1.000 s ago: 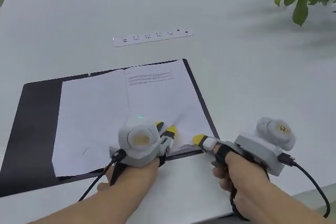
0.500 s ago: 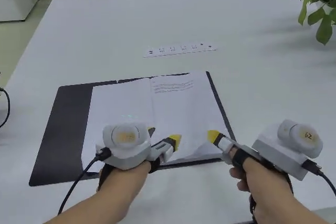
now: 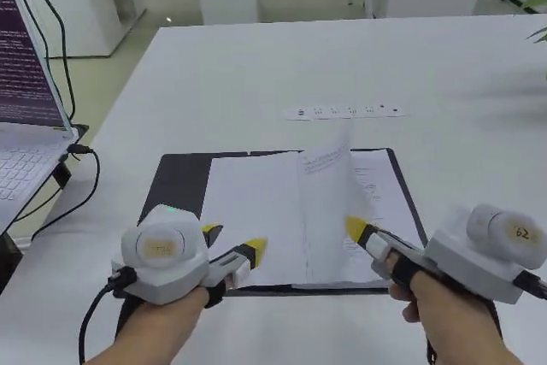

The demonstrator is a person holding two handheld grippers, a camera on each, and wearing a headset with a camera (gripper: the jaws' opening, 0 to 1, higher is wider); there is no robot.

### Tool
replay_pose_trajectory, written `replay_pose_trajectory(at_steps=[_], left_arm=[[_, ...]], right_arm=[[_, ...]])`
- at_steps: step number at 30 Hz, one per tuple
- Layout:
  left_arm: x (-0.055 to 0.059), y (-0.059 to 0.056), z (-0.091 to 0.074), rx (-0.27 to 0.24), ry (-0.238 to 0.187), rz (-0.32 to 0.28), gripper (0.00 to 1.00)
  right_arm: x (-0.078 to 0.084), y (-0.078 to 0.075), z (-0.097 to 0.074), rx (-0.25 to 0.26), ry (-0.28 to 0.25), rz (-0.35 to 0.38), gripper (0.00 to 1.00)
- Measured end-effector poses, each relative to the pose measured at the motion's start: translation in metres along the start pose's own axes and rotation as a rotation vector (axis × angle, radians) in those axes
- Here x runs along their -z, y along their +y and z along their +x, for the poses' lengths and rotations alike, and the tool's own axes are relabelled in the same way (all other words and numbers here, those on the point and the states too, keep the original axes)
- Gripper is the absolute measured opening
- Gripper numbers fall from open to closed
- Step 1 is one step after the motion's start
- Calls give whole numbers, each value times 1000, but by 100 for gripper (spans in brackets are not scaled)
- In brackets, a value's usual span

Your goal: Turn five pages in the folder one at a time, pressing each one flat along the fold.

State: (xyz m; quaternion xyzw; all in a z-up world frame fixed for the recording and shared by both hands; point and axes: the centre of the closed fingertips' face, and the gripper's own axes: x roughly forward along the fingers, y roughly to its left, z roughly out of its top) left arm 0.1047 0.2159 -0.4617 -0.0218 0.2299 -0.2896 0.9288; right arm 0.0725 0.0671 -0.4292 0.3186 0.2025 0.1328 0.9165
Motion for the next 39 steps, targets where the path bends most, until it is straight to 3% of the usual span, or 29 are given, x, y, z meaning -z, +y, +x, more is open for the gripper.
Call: replay_pose_trajectory(at_steps=[6, 15, 26, 33, 39], left_arm=[[7, 30, -20, -59, 5, -27, 45], [9, 54, -46, -100, -18, -74, 44], [16, 70, -65, -135, -36, -120, 44], [25, 77, -72, -149, -29, -148, 43], [29, 84, -77, -163, -32, -175, 43]], right_arm=[[10, 26, 19, -47, 40, -33, 0], [33, 53, 46, -93, 117, -80, 0], [72, 70, 80, -116, 228, -150, 0], [106, 81, 100, -131, 301, -171, 0], [130, 80, 112, -117, 366, -195, 0]])
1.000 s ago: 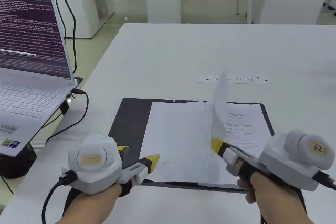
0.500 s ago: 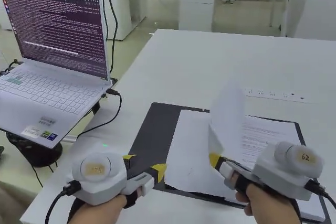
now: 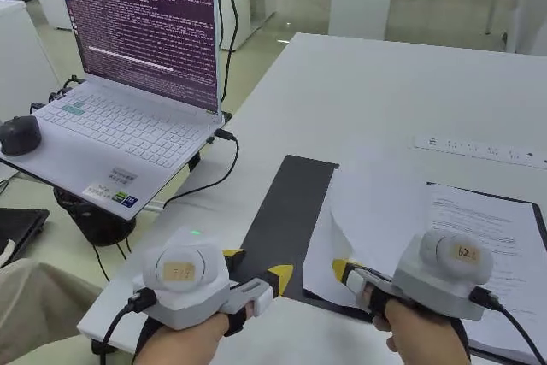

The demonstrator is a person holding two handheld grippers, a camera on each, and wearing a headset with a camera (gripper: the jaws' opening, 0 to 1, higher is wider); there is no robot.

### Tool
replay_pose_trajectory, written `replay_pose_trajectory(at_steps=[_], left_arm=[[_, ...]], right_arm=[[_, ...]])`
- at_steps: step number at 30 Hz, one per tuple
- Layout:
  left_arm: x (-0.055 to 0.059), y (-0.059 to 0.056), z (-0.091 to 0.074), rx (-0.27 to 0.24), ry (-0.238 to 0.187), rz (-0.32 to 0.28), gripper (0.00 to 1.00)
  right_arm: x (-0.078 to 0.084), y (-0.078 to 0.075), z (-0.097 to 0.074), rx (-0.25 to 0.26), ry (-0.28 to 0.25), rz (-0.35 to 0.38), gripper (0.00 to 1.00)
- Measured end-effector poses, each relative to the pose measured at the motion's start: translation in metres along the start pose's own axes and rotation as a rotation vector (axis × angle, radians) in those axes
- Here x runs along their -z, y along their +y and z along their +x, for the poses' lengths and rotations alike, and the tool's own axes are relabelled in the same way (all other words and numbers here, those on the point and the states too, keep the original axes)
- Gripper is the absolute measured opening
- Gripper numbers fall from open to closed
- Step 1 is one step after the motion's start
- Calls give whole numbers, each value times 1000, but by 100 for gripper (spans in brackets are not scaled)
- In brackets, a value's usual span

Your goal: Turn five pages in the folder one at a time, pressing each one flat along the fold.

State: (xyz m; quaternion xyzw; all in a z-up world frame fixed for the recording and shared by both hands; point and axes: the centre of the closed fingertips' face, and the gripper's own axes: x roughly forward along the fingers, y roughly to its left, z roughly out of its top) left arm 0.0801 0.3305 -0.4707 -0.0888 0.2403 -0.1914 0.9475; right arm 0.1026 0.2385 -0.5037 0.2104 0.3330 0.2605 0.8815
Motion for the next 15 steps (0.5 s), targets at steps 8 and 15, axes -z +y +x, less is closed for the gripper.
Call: replay_pose_trajectory(at_steps=[8, 15], left_arm=[[4, 3, -1, -5, 7, -22, 43], [6, -2, 7, 6, 22, -20, 43]], right_arm=[[18, -13, 20, 35, 61, -12, 0], [35, -24, 32, 70, 110, -47, 0]])
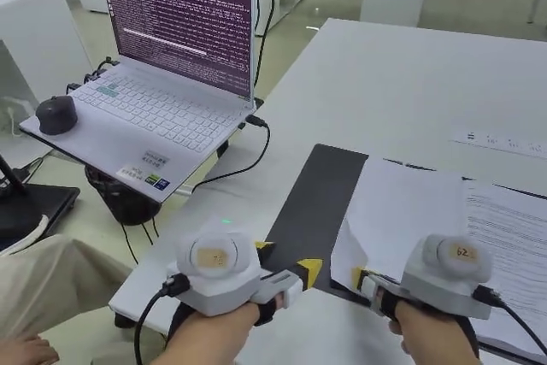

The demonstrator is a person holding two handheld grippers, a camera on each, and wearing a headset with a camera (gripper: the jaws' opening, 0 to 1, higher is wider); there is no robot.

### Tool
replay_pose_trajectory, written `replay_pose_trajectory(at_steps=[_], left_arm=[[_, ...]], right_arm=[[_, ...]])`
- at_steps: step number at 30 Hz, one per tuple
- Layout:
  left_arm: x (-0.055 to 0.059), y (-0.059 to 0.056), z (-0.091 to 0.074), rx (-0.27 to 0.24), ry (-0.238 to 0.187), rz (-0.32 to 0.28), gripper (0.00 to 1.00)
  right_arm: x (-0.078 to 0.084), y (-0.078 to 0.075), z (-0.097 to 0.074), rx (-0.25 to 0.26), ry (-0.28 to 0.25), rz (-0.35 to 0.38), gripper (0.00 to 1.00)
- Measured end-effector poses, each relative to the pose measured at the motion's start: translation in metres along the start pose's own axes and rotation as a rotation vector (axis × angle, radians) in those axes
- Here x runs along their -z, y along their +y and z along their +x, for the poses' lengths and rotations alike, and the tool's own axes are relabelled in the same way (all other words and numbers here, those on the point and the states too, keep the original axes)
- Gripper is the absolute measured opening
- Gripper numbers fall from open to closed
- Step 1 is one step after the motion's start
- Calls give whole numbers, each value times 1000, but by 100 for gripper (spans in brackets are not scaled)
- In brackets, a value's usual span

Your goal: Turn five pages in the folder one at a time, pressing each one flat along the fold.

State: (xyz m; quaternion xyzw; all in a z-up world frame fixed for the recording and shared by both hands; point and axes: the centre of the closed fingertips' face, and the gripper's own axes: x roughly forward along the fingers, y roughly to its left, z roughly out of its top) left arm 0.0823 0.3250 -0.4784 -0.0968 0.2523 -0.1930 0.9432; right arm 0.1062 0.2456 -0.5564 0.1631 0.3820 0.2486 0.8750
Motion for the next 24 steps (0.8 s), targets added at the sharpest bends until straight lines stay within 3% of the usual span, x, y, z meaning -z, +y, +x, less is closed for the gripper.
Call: replay_pose_trajectory(at_steps=[2, 3, 4, 8, 13, 15, 18, 21, 24], left_arm=[[0, -2, 1, 3, -1, 1, 42], [0, -2, 1, 3, 0, 1, 42], [0, -3, 2, 4, 1, 2, 42], [1, -3, 4, 4, 4, 4, 42], [3, -2, 7, 2, 15, 11, 42], [4, -3, 10, 8, 23, 20, 42], [4, -6, 16, 15, 35, 37, 41], [2, -12, 24, 31, 47, 61, 41], [4, -24, 38, 61, 72, 100, 39]], right_arm=[[7, -7, 5, 19, 19, -50, 0], [8, -6, 6, 12, 18, -51, 0], [3, -2, 5, -5, -18, -55, 0], [4, 2, 3, -13, -11, -65, 1], [5, 13, 2, -64, -14, -111, 12], [5, 17, -2, -93, -15, -86, 16], [1, 26, -11, -150, -53, -85, 22], [-6, 24, -26, -154, -94, -119, 17], [-13, 8, -43, -124, -135, -122, 5]])
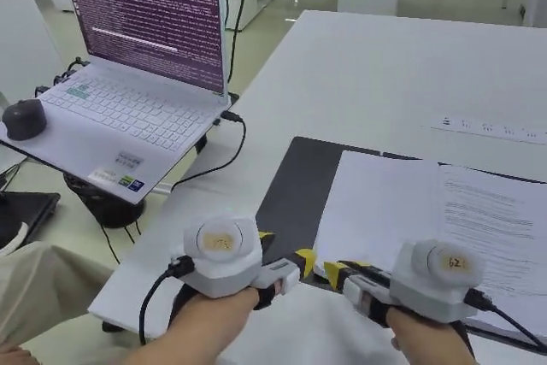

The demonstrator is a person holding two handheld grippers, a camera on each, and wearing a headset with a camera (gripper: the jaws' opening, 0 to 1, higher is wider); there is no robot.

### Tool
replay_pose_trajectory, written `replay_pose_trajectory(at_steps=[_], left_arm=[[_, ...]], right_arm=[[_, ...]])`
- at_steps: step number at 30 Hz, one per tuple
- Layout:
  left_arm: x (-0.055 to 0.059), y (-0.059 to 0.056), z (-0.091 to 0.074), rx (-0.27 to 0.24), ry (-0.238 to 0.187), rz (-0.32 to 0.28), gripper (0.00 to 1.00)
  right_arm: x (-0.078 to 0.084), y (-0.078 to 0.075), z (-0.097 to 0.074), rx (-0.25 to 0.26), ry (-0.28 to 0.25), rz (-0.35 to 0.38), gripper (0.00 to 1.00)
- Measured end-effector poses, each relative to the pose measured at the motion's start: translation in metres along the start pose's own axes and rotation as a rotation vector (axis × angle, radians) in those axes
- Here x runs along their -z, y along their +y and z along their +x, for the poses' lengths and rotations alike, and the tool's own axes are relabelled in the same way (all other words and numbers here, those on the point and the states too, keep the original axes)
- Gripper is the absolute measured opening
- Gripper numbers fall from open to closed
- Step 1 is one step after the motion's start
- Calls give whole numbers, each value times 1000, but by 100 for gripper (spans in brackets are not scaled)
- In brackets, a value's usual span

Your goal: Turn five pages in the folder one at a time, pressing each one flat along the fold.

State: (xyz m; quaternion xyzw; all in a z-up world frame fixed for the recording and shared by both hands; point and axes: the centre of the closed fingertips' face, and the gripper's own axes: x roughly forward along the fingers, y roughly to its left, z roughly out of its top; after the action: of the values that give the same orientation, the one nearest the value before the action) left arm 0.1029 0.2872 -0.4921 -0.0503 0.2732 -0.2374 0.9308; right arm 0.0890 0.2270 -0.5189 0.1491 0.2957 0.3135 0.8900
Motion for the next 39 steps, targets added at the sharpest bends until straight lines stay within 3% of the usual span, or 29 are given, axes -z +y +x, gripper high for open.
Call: replay_pose_trajectory(at_steps=[2, 6, 9, 12, 16, 18, 19, 20, 21, 22, 23, 24, 34, 39], left_arm=[[2, -8, 9, 22, 17, 34, 39], [4, -29, 32, 61, 44, 90, 37], [14, -39, 49, 80, 83, 136, 37], [22, -40, 59, 73, 111, 171, 37], [36, -28, 67, -2, 160, 138, 38], [43, -26, 68, -7, 171, 120, 38], [43, -29, 66, 0, 143, 152, 38], [48, -28, 64, -14, 168, 155, 38], [45, -31, 64, 6, 138, 237, 38], [47, -33, 64, 14, 137, 275, 40], [43, -33, 64, 17, 105, 274, 40], [44, -31, 63, 12, 99, 216, 40], [46, -30, 62, 9, 67, 218, 40], [46, -29, 63, 3, 52, 213, 40]], right_arm=[[-6, -9, -10, 9, -36, 49, 1], [-16, -28, -28, 52, -93, 66, 0], [-22, -41, -38, 80, -126, 81, 0], [-26, -54, -46, 105, -144, 92, 0], [-32, -74, -54, 145, -178, 105, 0], [-34, -82, -54, 153, -189, 116, 0], [-34, -87, -53, 163, -182, 115, 0], [-33, -91, -53, 173, -175, 109, 0], [-33, -98, -52, 186, -167, 103, 0], [-33, -100, -52, 190, -165, 101, 0], [-34, -105, -52, 200, -163, 97, 0], [-35, -108, -51, 205, -165, 94, 0], [-55, -137, -30, 225, -154, 48, 0], [-56, -147, -15, 215, -124, 40, 0]])
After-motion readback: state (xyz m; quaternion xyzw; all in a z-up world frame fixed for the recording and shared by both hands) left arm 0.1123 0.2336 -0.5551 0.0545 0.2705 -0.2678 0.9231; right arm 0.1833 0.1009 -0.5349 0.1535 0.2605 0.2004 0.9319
